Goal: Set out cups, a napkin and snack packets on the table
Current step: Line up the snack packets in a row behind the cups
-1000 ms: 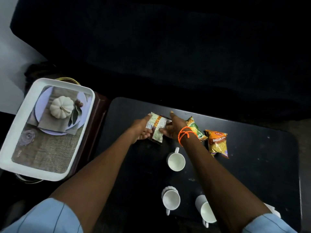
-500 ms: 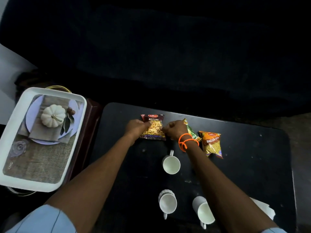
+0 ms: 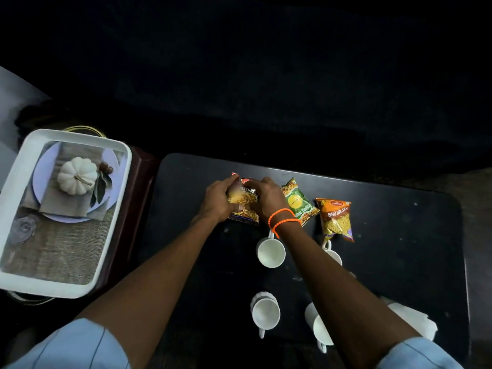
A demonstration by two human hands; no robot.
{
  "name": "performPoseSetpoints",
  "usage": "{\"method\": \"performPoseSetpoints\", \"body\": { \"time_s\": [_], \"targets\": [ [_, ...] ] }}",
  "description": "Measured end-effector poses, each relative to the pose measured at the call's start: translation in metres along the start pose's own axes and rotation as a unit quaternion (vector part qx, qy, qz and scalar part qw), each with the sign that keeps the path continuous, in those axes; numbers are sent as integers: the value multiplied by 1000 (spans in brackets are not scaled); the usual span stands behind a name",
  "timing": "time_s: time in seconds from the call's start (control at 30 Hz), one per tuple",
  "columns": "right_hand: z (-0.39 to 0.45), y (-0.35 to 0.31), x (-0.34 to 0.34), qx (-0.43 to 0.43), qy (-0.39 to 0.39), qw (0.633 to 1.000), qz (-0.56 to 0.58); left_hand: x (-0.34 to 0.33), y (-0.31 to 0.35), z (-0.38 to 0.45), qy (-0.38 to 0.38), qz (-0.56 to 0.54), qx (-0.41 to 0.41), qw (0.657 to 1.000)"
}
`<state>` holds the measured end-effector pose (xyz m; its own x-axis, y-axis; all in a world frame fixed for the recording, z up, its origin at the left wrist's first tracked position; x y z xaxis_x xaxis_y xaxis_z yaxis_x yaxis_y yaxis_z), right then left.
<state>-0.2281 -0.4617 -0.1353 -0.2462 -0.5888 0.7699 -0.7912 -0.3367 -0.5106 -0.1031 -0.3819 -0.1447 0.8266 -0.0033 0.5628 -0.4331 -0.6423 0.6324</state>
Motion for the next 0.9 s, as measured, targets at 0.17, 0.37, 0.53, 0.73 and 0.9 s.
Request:
{"method": "performPoseSetpoints", "body": {
  "time_s": [0.17,0.37,0.53,0.73,0.9],
  "targets": [
    [-1,-2,1,-1,3,1000,25,-1,1,-1,3,30,8,1000],
    [-4,23,48,-65,81,990,94,7,5,-2,21,-8,19,1000],
    [-6,84,81,-183,39,982,9,13,42,-13,150,20,-68,986],
    [-10,104,61,-206,-99,974,8,-29,87,-10,81,65,-142,984],
    [-18,114,62,-226,-13,972,56,-48,96,-8,66,90,-154,982]
  ]
}}
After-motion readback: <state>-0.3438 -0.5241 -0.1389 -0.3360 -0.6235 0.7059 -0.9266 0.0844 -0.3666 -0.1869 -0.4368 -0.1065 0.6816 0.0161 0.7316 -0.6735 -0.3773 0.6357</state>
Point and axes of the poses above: each hand's wrist, its own z-axis towards the middle knuckle, its own x-axis out of the back of the hand, y = z × x, the point moved 7 cm from there along z, towards the middle knuckle, and after that the axes turned 2 degrees about -x, right-handed, at the moved point
